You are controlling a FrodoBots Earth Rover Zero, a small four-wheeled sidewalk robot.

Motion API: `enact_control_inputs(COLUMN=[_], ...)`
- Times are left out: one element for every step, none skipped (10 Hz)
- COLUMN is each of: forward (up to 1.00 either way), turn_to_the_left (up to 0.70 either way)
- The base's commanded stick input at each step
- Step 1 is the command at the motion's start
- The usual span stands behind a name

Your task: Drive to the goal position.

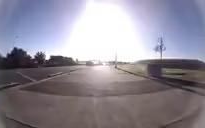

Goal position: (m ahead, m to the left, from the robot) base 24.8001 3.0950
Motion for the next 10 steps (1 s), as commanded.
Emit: enact_control_inputs(forward=[0.7, 0.7, 0.7, 0.7, 0.7, 0.7, 0.7, 0.7, 0.7, 0.7], turn_to_the_left=[0.0, 0.0, 0.0, 0.0, 0.0, 0.0, 0.0, 0.0, 0.0, 0.0])
